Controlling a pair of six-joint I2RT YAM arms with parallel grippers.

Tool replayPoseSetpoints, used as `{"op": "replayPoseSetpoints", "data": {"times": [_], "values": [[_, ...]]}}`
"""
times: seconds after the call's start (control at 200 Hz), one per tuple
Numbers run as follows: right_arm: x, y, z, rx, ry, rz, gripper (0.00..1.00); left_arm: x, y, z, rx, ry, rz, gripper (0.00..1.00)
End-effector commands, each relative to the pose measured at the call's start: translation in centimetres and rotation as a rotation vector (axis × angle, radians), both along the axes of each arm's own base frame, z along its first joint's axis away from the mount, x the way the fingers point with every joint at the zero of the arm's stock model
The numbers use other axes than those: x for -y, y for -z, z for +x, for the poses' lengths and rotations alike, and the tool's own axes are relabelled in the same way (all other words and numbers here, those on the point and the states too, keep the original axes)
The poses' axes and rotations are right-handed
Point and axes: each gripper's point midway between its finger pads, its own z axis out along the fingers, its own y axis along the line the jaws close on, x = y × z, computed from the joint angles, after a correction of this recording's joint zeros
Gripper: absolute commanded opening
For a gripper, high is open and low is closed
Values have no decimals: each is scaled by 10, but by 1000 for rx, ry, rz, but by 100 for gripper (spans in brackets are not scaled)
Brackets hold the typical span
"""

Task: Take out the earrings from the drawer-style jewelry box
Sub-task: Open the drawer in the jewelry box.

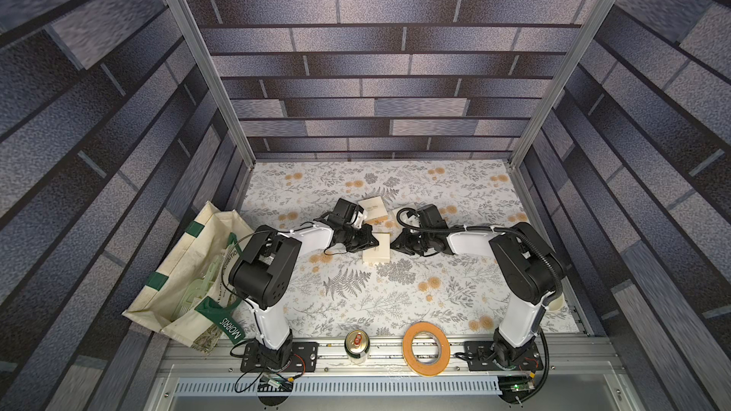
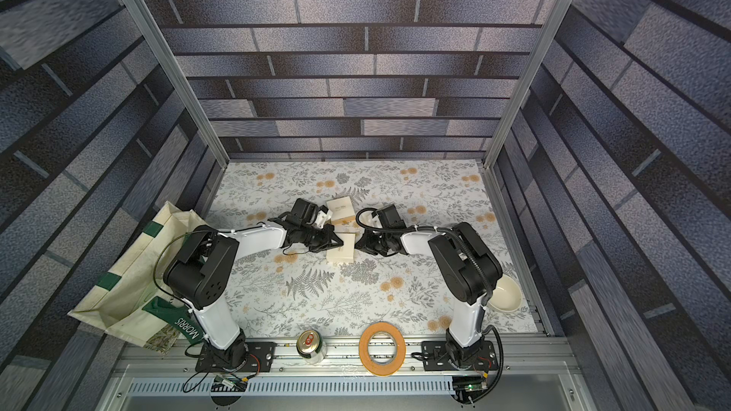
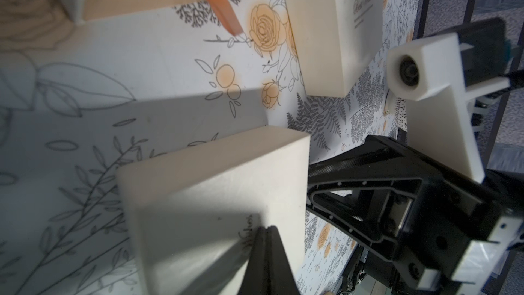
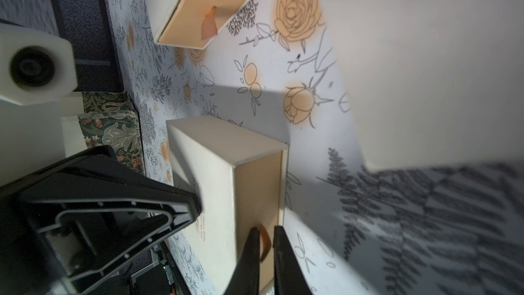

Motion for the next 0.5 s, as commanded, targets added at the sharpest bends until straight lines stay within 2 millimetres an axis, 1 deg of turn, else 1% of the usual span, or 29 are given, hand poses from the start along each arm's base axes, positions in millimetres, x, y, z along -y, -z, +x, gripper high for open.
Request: {"op": "replayPoseSetpoints", "data": {"times": [0.0, 0.306, 0.376, 0.496], "values": [[-6, 0, -1, 1, -12, 20, 13, -8, 27, -16, -88, -5, 64, 0], [-6, 0, -1, 5, -11, 20, 10, -10, 28, -15, -90, -11, 67, 0], [-6, 0, -1, 5, -12, 20, 7, -9, 28, -15, -90, -10, 67, 0], [-6, 0, -1, 4, -12, 23, 0, -10, 29, -15, -91, -12, 67, 0]]}}
